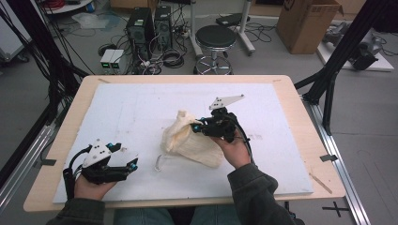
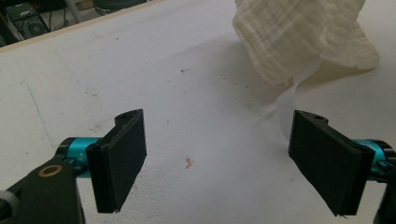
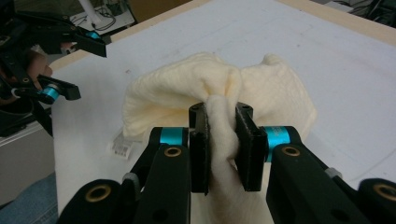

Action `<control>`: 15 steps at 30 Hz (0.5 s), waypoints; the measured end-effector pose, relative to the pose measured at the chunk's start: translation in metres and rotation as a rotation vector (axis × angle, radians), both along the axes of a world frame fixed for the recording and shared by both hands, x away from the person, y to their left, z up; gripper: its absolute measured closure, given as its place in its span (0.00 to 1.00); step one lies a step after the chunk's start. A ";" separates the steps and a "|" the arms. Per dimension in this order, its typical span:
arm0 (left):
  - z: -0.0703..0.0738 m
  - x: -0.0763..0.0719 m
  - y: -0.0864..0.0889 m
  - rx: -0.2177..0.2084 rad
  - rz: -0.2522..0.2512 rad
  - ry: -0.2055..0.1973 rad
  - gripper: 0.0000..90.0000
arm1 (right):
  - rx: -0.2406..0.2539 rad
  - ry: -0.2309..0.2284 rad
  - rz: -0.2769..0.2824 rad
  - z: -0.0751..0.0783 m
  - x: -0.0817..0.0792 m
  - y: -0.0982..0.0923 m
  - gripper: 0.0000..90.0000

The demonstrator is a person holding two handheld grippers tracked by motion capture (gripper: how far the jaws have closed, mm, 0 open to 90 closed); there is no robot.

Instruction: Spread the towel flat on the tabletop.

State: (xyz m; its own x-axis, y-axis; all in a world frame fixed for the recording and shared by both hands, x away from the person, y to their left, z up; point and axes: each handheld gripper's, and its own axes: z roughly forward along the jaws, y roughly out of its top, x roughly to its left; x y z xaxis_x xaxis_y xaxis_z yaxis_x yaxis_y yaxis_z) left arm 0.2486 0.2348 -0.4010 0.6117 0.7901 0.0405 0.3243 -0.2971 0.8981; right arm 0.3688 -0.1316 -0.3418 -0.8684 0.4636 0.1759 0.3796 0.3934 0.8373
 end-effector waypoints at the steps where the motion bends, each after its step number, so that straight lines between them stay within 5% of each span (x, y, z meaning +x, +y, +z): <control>1: 0.000 0.000 0.000 0.000 0.000 0.000 0.22 | 0.004 0.003 0.003 0.000 0.000 0.002 0.86; 9: 0.000 0.001 -0.001 -0.001 -0.005 -0.001 0.22 | -0.045 0.027 0.015 -0.013 0.005 0.017 0.85; 15: 0.000 0.001 -0.001 0.000 -0.005 -0.001 0.22 | -0.139 0.054 -0.026 -0.041 0.013 0.030 0.84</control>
